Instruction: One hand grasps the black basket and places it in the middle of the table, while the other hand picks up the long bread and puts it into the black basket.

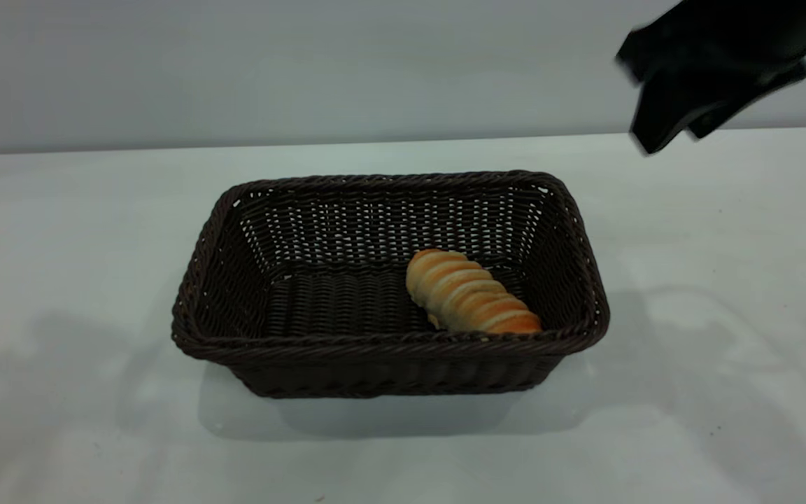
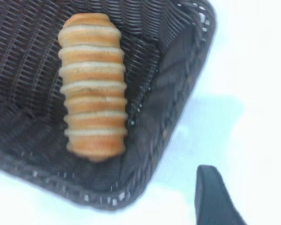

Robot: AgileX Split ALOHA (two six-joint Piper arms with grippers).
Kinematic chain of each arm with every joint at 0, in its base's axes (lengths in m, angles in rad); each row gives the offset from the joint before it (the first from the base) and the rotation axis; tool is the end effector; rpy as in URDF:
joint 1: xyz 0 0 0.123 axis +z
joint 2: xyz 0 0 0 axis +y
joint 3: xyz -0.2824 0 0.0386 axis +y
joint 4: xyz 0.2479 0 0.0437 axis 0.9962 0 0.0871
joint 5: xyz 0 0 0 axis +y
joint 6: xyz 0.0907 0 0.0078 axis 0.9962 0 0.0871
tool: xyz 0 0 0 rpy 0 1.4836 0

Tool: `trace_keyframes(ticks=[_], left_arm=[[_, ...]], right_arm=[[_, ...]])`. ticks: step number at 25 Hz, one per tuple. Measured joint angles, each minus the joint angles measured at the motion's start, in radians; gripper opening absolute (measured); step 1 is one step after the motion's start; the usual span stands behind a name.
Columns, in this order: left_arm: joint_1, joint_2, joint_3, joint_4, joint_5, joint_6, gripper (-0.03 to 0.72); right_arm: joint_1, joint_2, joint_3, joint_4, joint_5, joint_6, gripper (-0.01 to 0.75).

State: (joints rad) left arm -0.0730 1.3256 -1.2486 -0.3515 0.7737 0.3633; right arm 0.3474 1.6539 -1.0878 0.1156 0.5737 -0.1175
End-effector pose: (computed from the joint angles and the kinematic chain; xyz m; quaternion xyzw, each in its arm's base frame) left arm 0.2827 -0.0427 0.3717 0.1305 0.8985 -0.1039 0.4060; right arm 0.3175 0.1210 0.2263 -0.1845 0.9480 0.0718 0.2492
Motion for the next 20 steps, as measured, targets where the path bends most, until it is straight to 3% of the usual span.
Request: trace_keyframes(ticks=[14, 20], left_arm=[[0.0, -0.477, 0.259, 0.005, 0.157, -0.072, 0.573], [0.0, -0.731, 0.346, 0.006, 0.23, -0.09, 0.573]], right_arm=[[-0.005, -0.39, 0.004, 0.0, 0.42, 0.0, 0.356], [-0.005, -0.624, 0.057, 0.0, 0.517, 0.0, 0.356]])
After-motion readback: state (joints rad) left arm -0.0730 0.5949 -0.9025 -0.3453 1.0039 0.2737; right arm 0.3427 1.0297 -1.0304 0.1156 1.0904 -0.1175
